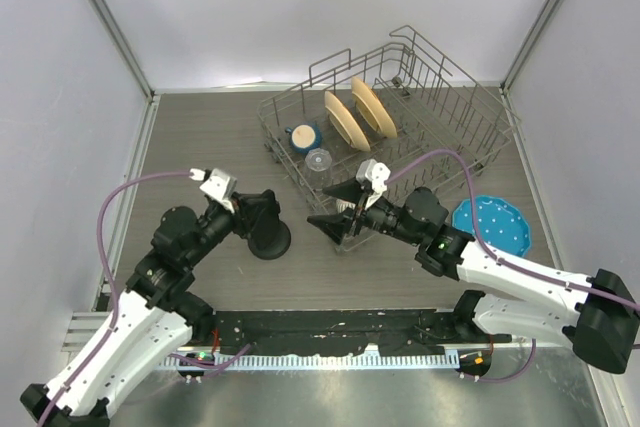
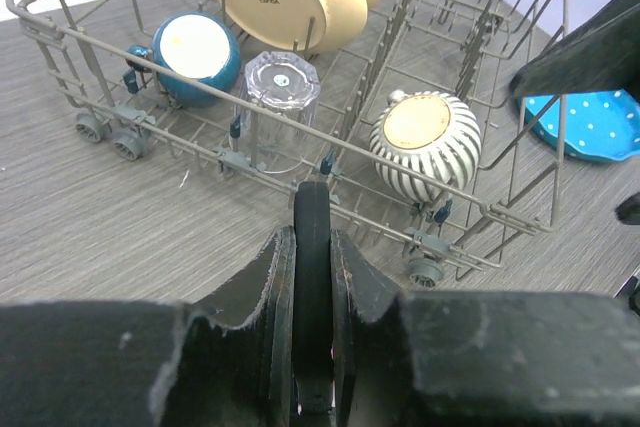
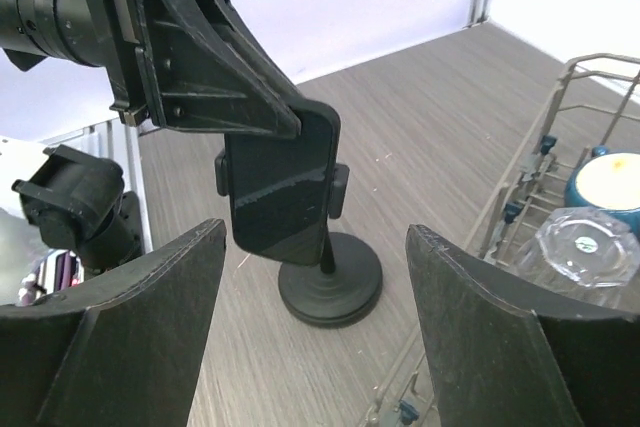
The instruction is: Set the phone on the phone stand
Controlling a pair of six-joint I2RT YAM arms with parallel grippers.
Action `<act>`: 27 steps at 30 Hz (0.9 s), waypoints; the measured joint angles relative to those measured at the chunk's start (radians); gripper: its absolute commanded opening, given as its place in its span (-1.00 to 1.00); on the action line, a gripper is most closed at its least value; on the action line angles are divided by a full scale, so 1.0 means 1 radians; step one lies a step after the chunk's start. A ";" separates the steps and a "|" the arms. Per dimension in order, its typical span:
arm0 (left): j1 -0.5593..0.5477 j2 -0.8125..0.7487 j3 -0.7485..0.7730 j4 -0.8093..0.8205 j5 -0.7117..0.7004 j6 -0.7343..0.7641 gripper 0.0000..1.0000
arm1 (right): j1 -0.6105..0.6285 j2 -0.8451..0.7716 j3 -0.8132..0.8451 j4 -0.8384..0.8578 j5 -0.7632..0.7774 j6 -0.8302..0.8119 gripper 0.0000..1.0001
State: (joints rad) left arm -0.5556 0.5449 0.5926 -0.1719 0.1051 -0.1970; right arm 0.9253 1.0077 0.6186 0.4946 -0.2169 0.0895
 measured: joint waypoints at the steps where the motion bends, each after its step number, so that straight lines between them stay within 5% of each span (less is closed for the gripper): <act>1: 0.000 -0.029 -0.019 0.007 -0.005 -0.008 -1.00 | 0.000 0.005 -0.007 0.005 -0.009 0.004 0.56; 7: 0.000 -0.231 -0.218 0.185 -0.018 -0.040 -1.00 | 0.000 0.019 -0.024 0.022 -0.039 0.026 0.55; 22: 0.000 -0.073 -0.207 0.307 -0.034 -0.071 -0.97 | -0.006 0.021 -0.029 0.059 -0.047 0.046 0.54; 27: 0.000 -0.063 -0.188 0.271 -0.045 -0.094 0.32 | -0.011 0.021 -0.029 0.058 -0.047 0.045 0.54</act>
State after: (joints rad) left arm -0.5560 0.4816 0.4049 0.0994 0.0601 -0.2909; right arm 0.9138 1.0283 0.5896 0.5526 -0.2642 0.1349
